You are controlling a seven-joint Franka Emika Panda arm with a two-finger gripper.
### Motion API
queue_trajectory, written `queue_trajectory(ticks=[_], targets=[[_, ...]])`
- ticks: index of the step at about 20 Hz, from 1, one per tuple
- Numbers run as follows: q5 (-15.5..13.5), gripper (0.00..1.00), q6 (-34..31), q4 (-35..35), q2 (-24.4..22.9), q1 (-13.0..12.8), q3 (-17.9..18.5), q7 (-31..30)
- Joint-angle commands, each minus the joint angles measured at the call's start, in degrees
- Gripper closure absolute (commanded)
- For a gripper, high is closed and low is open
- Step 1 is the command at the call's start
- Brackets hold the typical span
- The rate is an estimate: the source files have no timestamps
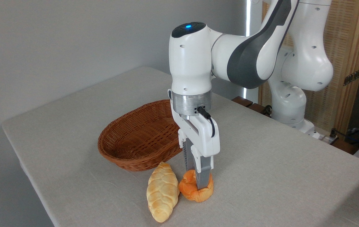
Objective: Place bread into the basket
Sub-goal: 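Close the gripper on the orange bun, then lift the orange bun and carry it over the wicker basket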
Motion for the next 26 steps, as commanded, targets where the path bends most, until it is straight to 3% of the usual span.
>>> queue_trajectory(ticks=[1, 3, 5, 9, 12, 15, 17, 21, 26], targets=[[0.1, 0.57, 0.1, -0.4, -0.4, -0.9, 0.9, 1.0], [0.0, 0.57, -0.5, -0.2, -0.6, -0.9, 0.9, 1.0], [-0.3, 0.57, -5.2, 1.9, -1.1, -0.9, 0.9, 0.9], [-4.9, 0.58, -26.3, 15.7, -0.8, -1.0, 0.9, 1.0], [-9.3, 0.61, -34.5, 22.9, 0.3, -1.0, 0.8, 0.2], [-13.7, 0.61, -35.1, 25.6, 1.7, -1.1, 0.0, -2.9], [-16.4, 0.61, -34.9, 26.9, 3.4, -1.1, -3.4, -9.3], [-16.7, 0.61, -31.7, 27.0, 6.4, -1.1, -11.8, -19.0], [-16.3, 0.60, -20.1, 26.9, 11.3, -1.1, -19.8, -31.2]])
